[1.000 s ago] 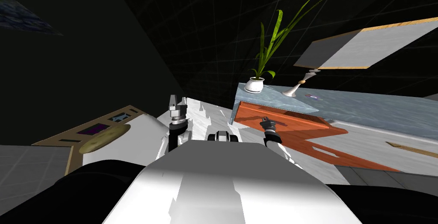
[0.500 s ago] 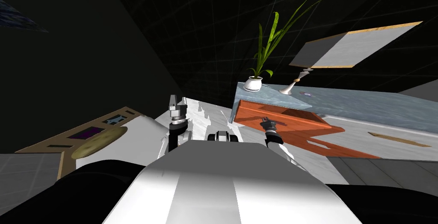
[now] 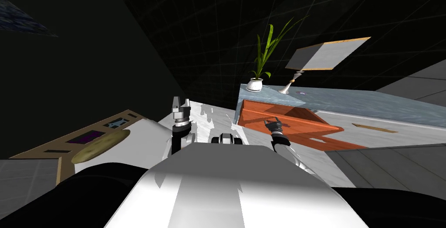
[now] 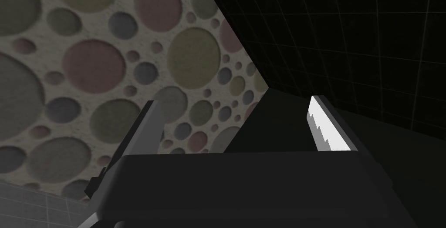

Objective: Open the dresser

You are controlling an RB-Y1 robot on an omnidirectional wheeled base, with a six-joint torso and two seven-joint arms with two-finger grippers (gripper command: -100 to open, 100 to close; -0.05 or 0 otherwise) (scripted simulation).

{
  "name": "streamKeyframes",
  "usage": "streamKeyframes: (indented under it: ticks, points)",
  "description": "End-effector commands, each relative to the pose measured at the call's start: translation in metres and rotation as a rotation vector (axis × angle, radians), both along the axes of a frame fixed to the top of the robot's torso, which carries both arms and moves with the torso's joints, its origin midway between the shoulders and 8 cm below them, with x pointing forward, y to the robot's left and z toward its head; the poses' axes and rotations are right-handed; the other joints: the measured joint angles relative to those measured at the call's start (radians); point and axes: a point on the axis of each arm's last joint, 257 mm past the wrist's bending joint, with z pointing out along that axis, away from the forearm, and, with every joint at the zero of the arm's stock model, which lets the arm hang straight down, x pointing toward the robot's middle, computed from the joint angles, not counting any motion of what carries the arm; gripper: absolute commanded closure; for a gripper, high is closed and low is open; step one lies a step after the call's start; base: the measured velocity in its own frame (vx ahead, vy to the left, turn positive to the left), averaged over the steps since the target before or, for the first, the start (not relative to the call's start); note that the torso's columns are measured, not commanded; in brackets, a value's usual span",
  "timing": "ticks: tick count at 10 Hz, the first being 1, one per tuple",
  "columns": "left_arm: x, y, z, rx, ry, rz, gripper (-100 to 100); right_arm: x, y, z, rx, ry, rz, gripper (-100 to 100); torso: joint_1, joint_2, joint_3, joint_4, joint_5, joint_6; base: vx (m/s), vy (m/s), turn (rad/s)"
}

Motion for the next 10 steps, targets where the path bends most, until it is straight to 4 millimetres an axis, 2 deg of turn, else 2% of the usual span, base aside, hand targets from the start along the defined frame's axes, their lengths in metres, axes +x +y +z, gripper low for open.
streamKeyframes:
  ticks: [1,4,5,6,10]
  points:
    - [0.000,0.000,0.000,0.000,0.000,0.000,0,0.008,-0.014,0.015,0.001,0.002,0.014,-100,-0.001,0.001,0.001,0.000,-0.001,0.000,-0.001,0.072,-0.023]
    - [0.000,0.000,0.000,0.000,0.000,0.000,0,0.018,-0.025,0.038,0.004,0.001,0.034,-100,-0.004,0.005,0.004,0.001,-0.002,0.000,-0.006,0.053,-0.048]
    - [0.000,0.000,0.000,0.000,0.000,0.000,0,0.015,-0.024,0.031,0.000,0.001,0.028,-100,-0.002,0.006,0.004,0.001,-0.002,0.000,-0.008,0.032,-0.019]
    - [0.000,0.000,0.000,0.000,0.000,0.000,0,0.016,-0.024,0.031,0.003,0.002,0.029,0,-0.004,0.005,0.004,0.001,-0.002,0.000,-0.001,0.006,0.003]
    - [0.000,0.000,0.000,0.000,0.000,0.000,0,0.016,-0.024,0.031,0.002,0.002,0.029,0,-0.003,0.004,0.003,0.001,-0.002,0.000,0.000,0.000,0.000]
